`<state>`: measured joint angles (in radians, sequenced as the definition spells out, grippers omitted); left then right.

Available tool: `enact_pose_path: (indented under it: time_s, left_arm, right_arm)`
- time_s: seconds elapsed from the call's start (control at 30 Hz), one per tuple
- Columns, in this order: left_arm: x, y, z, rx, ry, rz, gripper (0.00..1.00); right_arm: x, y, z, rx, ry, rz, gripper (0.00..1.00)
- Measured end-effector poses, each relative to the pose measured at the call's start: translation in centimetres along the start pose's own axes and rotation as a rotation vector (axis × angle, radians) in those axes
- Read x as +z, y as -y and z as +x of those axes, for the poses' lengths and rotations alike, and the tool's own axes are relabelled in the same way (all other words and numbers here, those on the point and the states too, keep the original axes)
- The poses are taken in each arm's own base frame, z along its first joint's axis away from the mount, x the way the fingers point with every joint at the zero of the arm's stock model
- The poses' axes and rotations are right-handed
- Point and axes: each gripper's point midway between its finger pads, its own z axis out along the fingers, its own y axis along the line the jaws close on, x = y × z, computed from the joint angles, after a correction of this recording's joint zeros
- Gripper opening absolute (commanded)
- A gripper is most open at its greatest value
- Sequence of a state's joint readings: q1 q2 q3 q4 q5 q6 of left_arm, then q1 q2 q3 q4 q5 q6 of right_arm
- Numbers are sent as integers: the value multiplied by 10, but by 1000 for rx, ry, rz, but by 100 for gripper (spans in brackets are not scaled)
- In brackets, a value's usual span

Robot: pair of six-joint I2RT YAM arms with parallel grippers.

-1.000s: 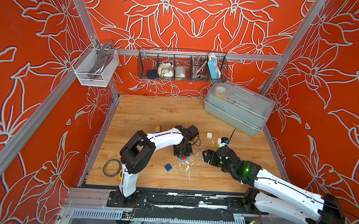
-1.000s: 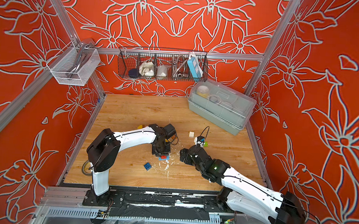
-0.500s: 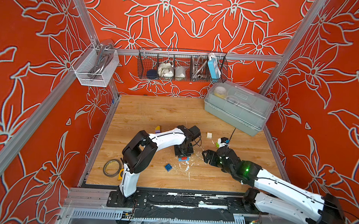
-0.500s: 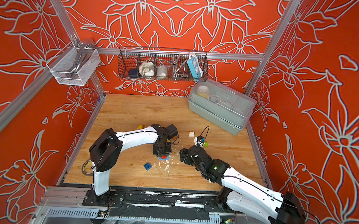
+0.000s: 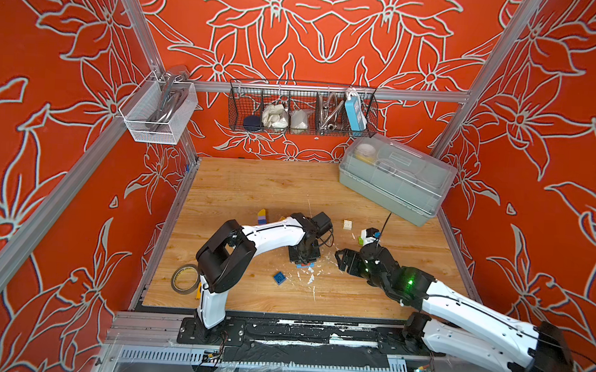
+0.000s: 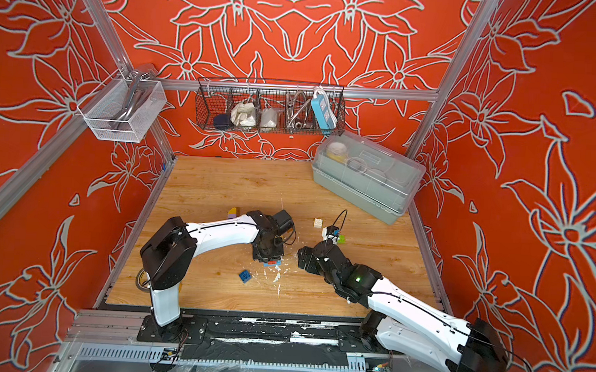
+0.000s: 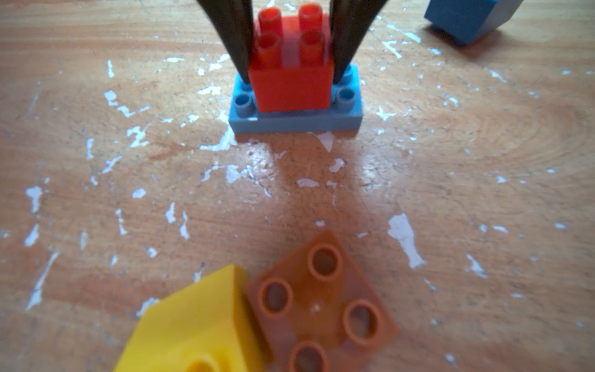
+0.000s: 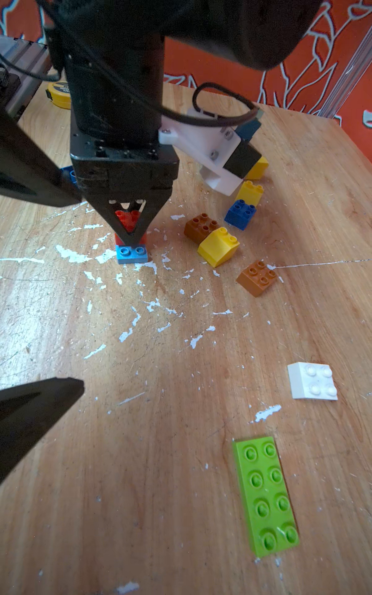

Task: Assemble the number 1 with lego
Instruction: Assemble the lego brick with the lego brick.

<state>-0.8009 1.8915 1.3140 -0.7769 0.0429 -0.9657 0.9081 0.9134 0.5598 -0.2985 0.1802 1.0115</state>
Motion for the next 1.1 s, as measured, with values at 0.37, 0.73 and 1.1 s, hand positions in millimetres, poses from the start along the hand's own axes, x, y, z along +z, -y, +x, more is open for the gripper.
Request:
enact_pose_path:
  time_s: [0.37, 0.73, 1.1]
  left_arm:
    - [0, -2, -1, 18, 1, -5, 4]
    - [4, -1, -2, 4, -87, -52, 6]
    - [5, -1, -2, 1, -127, -51, 32]
  right_arm:
    - [0, 0, 0, 0, -1, 1, 88]
    - [0, 0, 0, 0, -1, 1, 88]
    - [0, -1, -1, 0, 3, -4, 88]
